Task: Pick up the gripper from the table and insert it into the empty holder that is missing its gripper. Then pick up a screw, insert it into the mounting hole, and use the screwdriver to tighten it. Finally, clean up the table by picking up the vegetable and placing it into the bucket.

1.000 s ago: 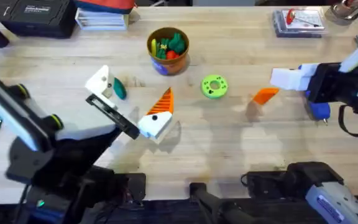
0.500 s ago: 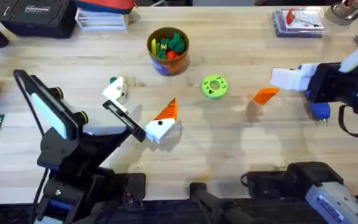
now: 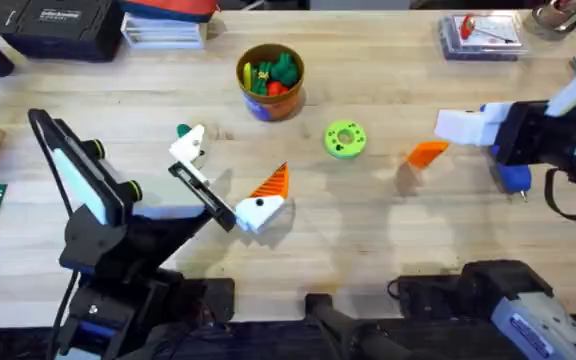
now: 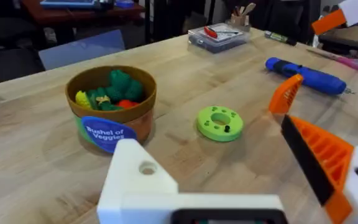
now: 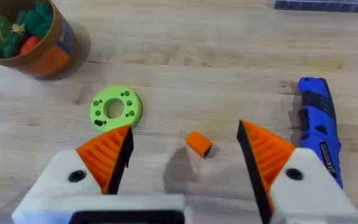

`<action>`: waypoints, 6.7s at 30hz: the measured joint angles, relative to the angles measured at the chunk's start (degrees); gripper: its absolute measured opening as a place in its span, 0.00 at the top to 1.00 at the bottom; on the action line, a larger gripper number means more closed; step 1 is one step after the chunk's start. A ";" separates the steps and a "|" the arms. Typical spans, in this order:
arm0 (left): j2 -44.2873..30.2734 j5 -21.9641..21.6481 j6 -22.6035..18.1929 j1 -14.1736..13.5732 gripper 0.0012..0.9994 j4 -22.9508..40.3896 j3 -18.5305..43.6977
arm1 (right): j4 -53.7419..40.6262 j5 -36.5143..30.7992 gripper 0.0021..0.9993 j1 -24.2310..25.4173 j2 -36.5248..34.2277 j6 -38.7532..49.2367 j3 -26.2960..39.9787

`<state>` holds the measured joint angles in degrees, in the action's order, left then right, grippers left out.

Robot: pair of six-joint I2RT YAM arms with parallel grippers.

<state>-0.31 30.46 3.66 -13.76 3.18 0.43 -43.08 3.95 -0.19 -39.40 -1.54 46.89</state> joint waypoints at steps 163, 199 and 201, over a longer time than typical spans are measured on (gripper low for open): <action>-0.01 13.82 9.75 0.59 0.01 0.79 0.04 | 63.09 64.09 1.00 -28.65 -50.26 -65.17 -4.20; -0.07 11.54 11.60 0.96 0.01 0.79 0.07 | 72.29 55.53 1.00 -33.39 -54.10 -73.85 -3.45; -0.15 11.22 11.80 0.97 0.01 0.79 0.07 | 72.34 54.33 1.00 -33.70 -54.10 -74.17 -3.43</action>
<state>-0.46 41.68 15.46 -12.79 3.97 0.49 29.26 58.28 -33.88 -93.49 -75.72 43.46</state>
